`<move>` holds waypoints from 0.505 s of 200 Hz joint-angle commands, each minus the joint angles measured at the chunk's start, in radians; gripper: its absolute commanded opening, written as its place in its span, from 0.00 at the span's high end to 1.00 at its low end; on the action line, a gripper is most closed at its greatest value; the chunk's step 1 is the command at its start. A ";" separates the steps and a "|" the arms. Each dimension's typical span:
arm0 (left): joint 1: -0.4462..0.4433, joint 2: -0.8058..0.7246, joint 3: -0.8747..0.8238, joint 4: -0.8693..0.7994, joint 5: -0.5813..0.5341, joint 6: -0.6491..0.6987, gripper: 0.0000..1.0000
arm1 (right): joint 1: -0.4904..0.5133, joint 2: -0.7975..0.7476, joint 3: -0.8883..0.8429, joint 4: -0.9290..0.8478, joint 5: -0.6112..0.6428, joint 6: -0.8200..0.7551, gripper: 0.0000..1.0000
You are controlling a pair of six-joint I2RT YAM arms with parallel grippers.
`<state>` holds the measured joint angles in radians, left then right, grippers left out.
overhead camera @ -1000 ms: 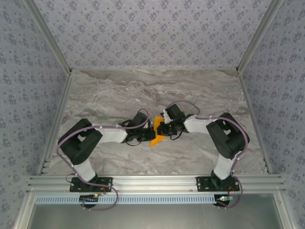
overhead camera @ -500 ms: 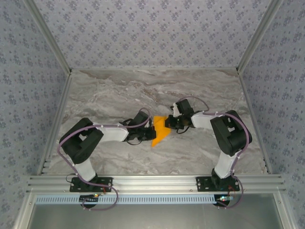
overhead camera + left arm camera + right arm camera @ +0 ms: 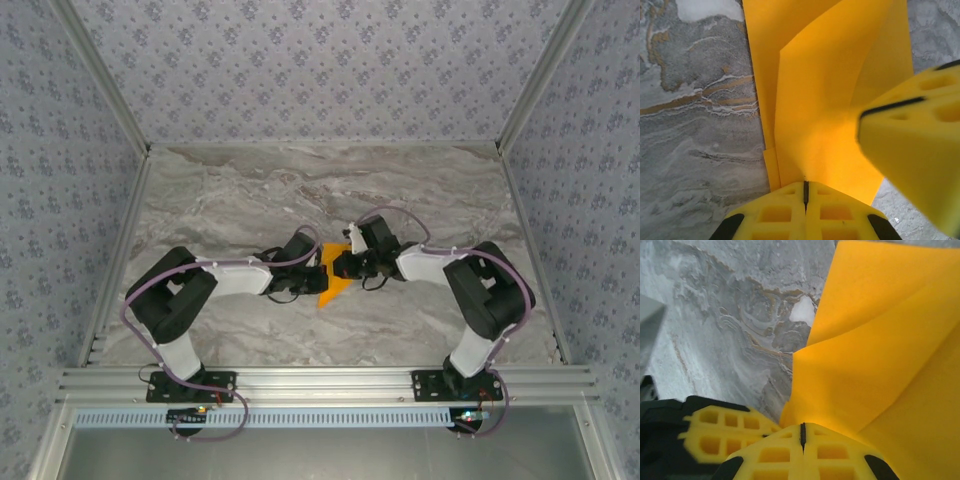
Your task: Fold a paper plane with a square sheet of paper (pick it up from the middle)
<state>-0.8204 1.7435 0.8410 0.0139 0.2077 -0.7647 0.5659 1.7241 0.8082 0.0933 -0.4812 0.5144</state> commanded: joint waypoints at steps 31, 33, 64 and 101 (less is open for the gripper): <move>-0.008 0.041 -0.066 -0.205 -0.031 0.039 1.00 | -0.063 0.120 0.092 0.028 -0.003 -0.017 1.00; -0.008 0.042 -0.068 -0.204 -0.030 0.040 1.00 | -0.067 0.123 0.094 0.029 0.000 -0.016 1.00; -0.007 0.048 -0.088 -0.191 -0.011 0.049 1.00 | -0.164 0.195 0.149 0.017 0.018 -0.006 1.00; -0.007 0.045 -0.095 -0.184 -0.007 0.056 1.00 | -0.257 0.283 0.259 -0.058 0.053 -0.009 1.00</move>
<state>-0.8200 1.7412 0.8177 0.0582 0.2119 -0.7372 0.3962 1.9423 1.0126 0.0631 -0.5755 0.5125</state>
